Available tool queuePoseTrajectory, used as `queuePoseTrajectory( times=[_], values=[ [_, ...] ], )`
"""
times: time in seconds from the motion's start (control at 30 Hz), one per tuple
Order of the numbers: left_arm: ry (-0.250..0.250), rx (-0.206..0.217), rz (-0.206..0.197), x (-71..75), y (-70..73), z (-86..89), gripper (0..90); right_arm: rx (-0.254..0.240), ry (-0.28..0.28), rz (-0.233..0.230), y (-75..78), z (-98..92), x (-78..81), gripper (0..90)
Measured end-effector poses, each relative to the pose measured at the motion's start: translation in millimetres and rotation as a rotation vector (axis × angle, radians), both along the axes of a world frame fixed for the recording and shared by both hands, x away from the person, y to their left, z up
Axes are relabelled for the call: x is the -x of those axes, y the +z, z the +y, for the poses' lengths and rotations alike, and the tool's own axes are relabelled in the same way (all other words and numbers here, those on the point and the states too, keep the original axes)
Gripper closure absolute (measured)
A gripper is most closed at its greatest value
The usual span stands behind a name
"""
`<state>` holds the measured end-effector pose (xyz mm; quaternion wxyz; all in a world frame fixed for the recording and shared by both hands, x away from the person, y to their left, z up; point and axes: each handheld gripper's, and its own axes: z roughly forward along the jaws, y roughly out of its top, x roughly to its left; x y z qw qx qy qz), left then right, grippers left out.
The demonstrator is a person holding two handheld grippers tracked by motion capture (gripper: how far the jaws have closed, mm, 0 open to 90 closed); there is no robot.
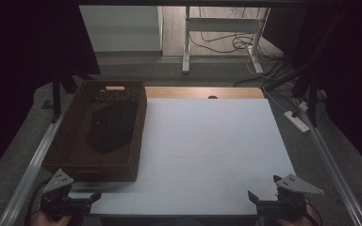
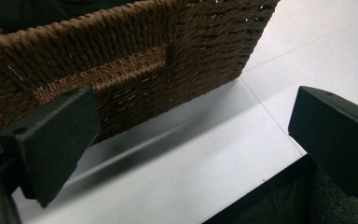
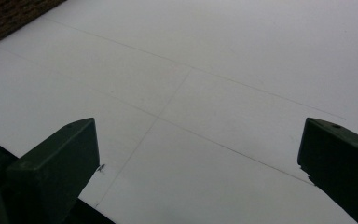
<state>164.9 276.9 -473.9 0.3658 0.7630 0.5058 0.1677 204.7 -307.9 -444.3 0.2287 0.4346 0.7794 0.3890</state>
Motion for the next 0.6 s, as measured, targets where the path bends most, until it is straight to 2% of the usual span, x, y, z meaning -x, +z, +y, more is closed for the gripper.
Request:
queuePoseTrajectory(
  times=[0.1, 0.17, 0.4, 0.6],
  values=[
    [0.002, -0.014, 0.002, 0.2, 0.1, -1.4, 1.6, -0.01, 0.01, 0.001, 0.1, -0.2, -0.1, 0.0],
    [0.002, -0.014, 0.001, 0.1, 0.0, -1.9, 1.6, 0.002, 0.012, 0.002, -0.3, 0.6, 0.0, 0.0],
    [-0.003, -0.025, 0.013, -0.2, -0.2, -3.1, 1.5, -0.038, 0.023, 0.035, -0.7, -3.0, -3.7, 0.0],
    [-0.004, -0.032, 0.022, -1.4, -0.3, -4.2, 1.5, -0.035, 0.027, 0.048, -1.4, -2.8, -5.0, 0.0]
  ],
)
